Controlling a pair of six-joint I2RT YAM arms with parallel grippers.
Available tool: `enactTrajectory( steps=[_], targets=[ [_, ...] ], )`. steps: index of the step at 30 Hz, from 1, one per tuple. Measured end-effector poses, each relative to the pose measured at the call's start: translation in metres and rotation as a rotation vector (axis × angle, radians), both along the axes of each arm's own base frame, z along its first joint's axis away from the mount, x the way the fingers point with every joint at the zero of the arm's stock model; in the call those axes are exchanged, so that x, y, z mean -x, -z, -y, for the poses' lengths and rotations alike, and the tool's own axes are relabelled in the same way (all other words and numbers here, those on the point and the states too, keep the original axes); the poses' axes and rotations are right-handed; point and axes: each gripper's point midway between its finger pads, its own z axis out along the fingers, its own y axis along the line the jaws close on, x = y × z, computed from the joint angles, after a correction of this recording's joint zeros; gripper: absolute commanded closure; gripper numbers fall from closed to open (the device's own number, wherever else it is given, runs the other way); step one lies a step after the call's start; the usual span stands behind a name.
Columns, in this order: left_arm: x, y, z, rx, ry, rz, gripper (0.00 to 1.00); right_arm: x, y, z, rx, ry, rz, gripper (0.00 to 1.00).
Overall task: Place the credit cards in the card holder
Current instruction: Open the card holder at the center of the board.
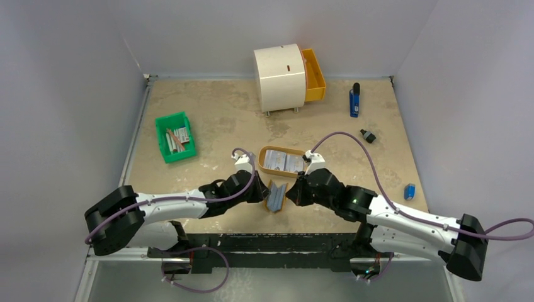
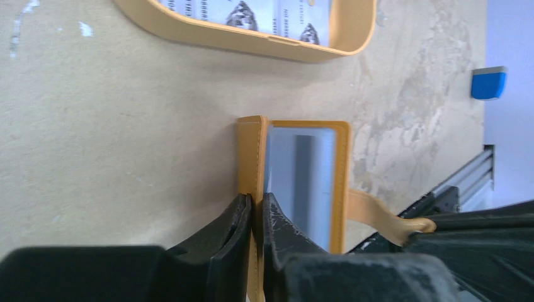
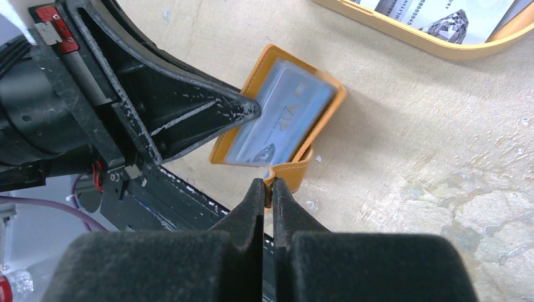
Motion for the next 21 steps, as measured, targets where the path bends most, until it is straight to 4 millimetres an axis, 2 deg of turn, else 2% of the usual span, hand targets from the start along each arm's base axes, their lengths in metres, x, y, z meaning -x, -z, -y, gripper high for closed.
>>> enactTrajectory(
  steps=[2,9,12,17,19,21],
  targets=[
    [-0.001,0.002,-0.003,-0.012,-0.01,0.002,1.0,0.0,-0.002,0.001,-0.005,0.006,0.0,1.0],
    [0.006,0.027,-0.023,-0.088,-0.031,-0.025,1.0,0.001,0.007,0.012,0.022,0.055,-0.027,1.0],
    [0.008,0.032,-0.028,-0.104,-0.035,-0.033,1.0,0.005,0.026,0.024,0.059,0.101,-0.066,1.0],
    [0.009,0.034,-0.029,-0.11,-0.037,-0.037,1.0,0.018,0.071,0.053,0.163,0.191,-0.17,1.0],
    [0.009,0.036,-0.03,-0.112,-0.036,-0.039,1.0,0.024,0.083,0.062,0.186,0.215,-0.204,0.83],
    [0.011,0.038,-0.032,-0.117,-0.035,-0.042,1.0,0.027,0.087,0.065,0.19,0.232,-0.222,0.7]
  ],
)
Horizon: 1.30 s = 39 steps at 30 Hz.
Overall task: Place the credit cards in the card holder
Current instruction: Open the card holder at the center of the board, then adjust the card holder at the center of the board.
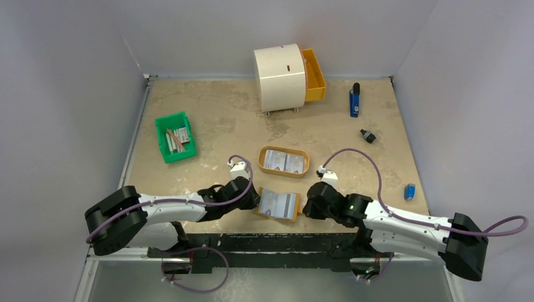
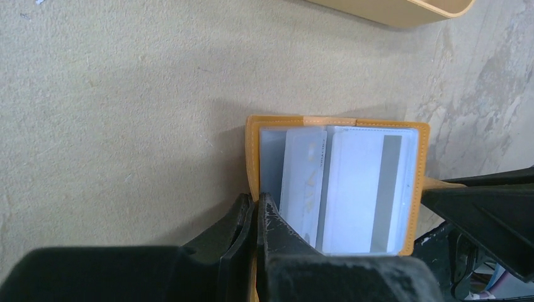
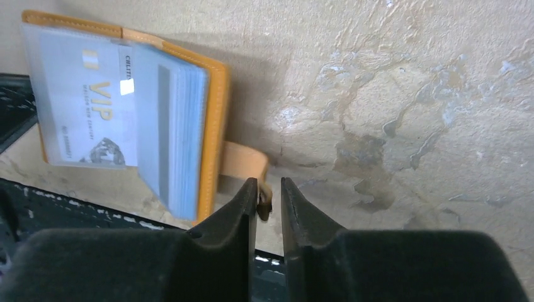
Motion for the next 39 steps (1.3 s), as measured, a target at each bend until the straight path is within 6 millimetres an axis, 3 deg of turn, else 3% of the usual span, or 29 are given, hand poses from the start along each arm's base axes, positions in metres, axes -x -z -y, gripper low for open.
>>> enactTrajectory(
  steps=[3,8,13,16,25,33,39],
  targets=[
    [0.001,0.002,-0.001,-0.003,0.001,-0.003,1.0,0.0,-0.002,0.001,-0.011,0.022,-0.001,0.56],
    [0.002,0.003,-0.002,-0.001,-0.008,-0.008,1.0,-0.006,-0.018,0.003,-0.036,0.041,0.048,0.46],
    [0.003,0.005,-0.008,0.004,-0.035,-0.014,1.0,-0.016,-0.057,-0.016,-0.145,0.019,0.117,0.33],
    [0.003,0.003,-0.012,0.011,-0.054,-0.01,1.0,-0.015,-0.064,-0.031,-0.188,-0.019,0.105,0.31],
    [0.002,-0.003,-0.021,0.017,-0.091,0.002,1.0,-0.014,-0.041,-0.055,-0.199,-0.065,0.025,0.31],
    [0.003,0.0,-0.027,0.009,-0.107,-0.001,1.0,-0.014,-0.009,-0.052,-0.238,-0.035,-0.061,0.38],
    [0.003,0.002,-0.028,0.009,-0.113,-0.005,1.0,-0.013,-0.003,-0.053,-0.274,-0.018,-0.081,0.35]
  ],
)
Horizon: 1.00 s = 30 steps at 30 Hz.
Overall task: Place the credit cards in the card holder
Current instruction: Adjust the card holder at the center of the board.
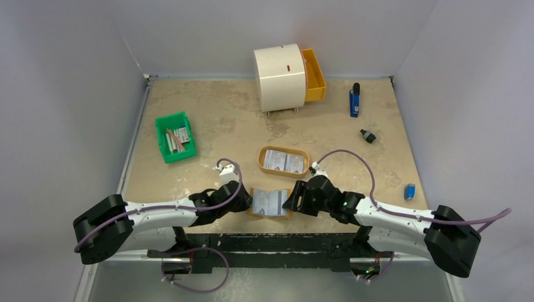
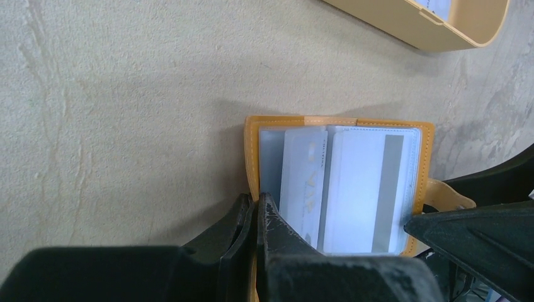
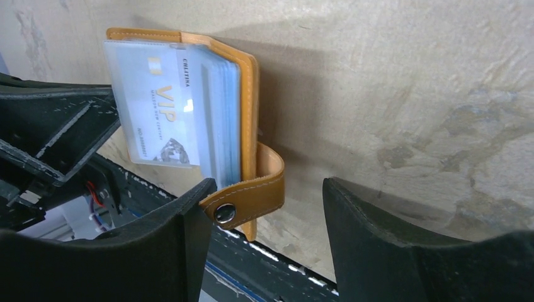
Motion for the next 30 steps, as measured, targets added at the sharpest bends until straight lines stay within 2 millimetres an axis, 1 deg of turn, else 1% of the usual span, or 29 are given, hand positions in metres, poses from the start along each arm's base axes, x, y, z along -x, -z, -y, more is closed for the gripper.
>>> enactTrajectory(
  steps=[2,5,8,13,23,24,28,30],
  targets=[
    [0.0,0.001,-0.001,0.0,-0.005,-0.004,1.0,0.002,0.003,0.003,-0.003,0.009,-0.007,0.36],
    [0.001,0.003,-0.003,-0.003,-0.008,-0.006,1.0,0.003,0.004,0.005,-0.008,0.015,-0.012,0.43],
    [0.001,0.004,-0.003,-0.002,-0.012,-0.009,1.0,0.005,0.006,0.004,-0.025,0.013,-0.015,0.49],
    [0.001,0.006,-0.003,-0.007,-0.013,-0.013,1.0,0.004,0.01,-0.002,-0.04,0.002,-0.023,0.57],
    [-0.001,0.008,-0.006,-0.019,-0.024,-0.006,1.0,0.0,0.014,-0.015,-0.06,-0.016,-0.041,0.62],
    [-0.001,0.008,-0.006,-0.019,-0.024,-0.006,1.0,0.0,0.014,-0.016,-0.062,-0.018,-0.042,0.65],
    [-0.002,0.009,-0.008,-0.024,-0.033,0.0,1.0,-0.003,0.016,-0.019,-0.053,-0.027,-0.041,0.83],
    [-0.004,0.009,-0.008,-0.026,-0.04,0.004,1.0,-0.004,0.018,-0.018,-0.044,-0.032,-0.037,0.9]
  ],
)
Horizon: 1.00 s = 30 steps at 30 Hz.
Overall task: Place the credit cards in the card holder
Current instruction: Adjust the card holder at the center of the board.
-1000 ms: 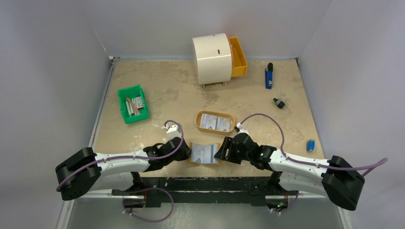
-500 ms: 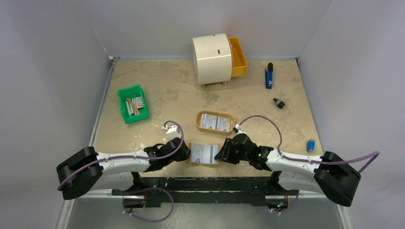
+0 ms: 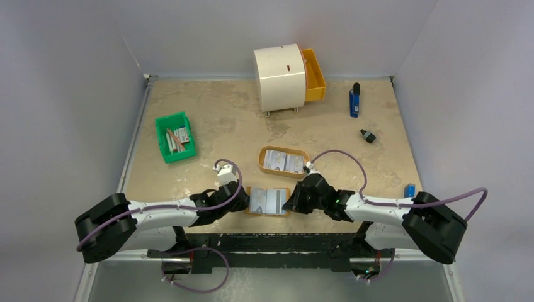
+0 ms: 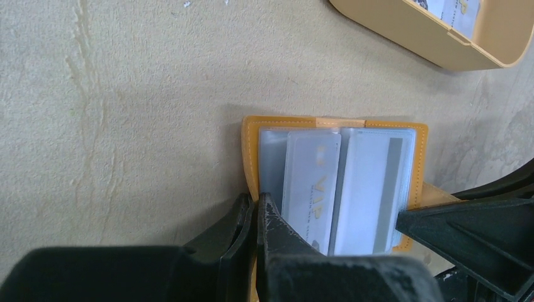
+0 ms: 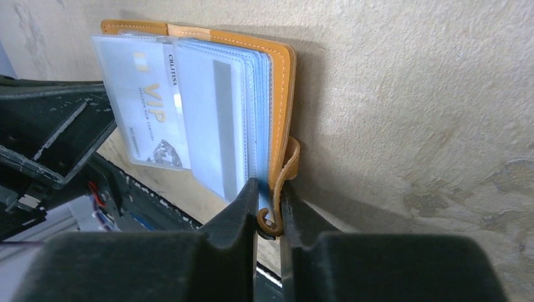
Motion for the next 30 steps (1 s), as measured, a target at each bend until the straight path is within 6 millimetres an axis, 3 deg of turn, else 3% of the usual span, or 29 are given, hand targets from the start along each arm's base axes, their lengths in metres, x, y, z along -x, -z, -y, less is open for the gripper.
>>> enactTrajectory(
  steps=[1,5,8,12,17,21,24,30],
  targets=[
    [0.0,0.0,0.0,-0.002,-0.001,0.001,0.95,0.0,0.0,0.001,0.005,-0.005,0.003,0.94],
    [0.001,-0.001,-0.005,-0.035,-0.002,-0.004,0.56,-0.005,-0.013,-0.002,0.007,-0.023,0.04,1.0],
    [0.001,-0.013,-0.01,-0.04,-0.007,0.003,0.42,-0.014,-0.036,-0.01,-0.007,-0.034,0.09,1.0],
    [0.001,-0.036,-0.018,-0.043,-0.019,0.027,0.38,-0.022,-0.055,-0.016,-0.005,-0.047,0.132,1.0],
    [-0.002,-0.075,-0.018,0.004,-0.026,0.074,0.36,-0.023,-0.05,-0.011,0.044,-0.054,0.127,1.0],
    [-0.006,-0.093,-0.008,0.058,-0.011,0.102,0.32,-0.021,-0.041,-0.009,0.073,-0.063,0.112,1.0],
    [-0.007,-0.09,0.002,0.062,0.017,0.097,0.31,-0.021,-0.037,-0.008,0.086,-0.067,0.105,1.0],
    [-0.006,-0.061,0.023,0.012,0.1,0.044,0.26,-0.018,-0.035,-0.005,0.099,-0.073,0.099,1.0]
  ],
)
